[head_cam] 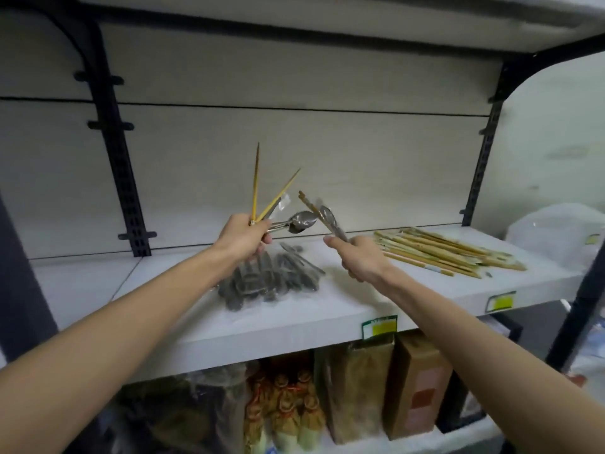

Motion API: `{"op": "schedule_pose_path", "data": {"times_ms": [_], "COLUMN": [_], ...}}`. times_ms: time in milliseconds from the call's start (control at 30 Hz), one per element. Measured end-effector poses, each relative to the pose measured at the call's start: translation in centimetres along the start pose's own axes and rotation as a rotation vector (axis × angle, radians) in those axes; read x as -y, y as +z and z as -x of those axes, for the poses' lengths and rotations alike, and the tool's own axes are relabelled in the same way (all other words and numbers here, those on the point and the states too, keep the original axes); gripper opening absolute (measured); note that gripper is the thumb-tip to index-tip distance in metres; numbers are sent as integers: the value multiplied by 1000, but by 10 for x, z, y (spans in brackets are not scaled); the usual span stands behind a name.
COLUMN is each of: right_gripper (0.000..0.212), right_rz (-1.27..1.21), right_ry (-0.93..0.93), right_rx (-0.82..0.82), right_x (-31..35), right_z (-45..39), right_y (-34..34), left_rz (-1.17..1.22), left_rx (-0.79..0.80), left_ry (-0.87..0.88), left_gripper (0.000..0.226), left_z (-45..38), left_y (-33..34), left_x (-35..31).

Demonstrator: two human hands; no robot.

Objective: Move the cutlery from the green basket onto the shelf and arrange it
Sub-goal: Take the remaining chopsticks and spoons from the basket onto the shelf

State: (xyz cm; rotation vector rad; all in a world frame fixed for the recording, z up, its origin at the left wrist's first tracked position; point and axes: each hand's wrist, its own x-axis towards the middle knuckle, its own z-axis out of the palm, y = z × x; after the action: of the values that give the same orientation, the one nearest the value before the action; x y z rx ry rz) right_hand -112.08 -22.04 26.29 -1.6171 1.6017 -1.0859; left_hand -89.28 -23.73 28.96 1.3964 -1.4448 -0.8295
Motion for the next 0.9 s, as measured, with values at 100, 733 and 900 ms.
{"op": "schedule_pose_path", "data": {"times_ms": [100,733,900], "right_gripper": [54,39,44], "right_rz": [-37,182,295], "right_ry": [-33,-98,-77], "right_rx": [21,-131,-156], "right_x": [0,-26,-39], "right_z": [-11,-30,-27], "right_y": [5,19,3], "left_rz": [-5,-72,-133], "left_rx": [-66,-76,-62], "left_ry": [-32,-63,-67], "left_gripper": [21,23,28], "left_z": [2,12,9], "left_y": [5,7,35], "left_x": [9,6,-2]}}
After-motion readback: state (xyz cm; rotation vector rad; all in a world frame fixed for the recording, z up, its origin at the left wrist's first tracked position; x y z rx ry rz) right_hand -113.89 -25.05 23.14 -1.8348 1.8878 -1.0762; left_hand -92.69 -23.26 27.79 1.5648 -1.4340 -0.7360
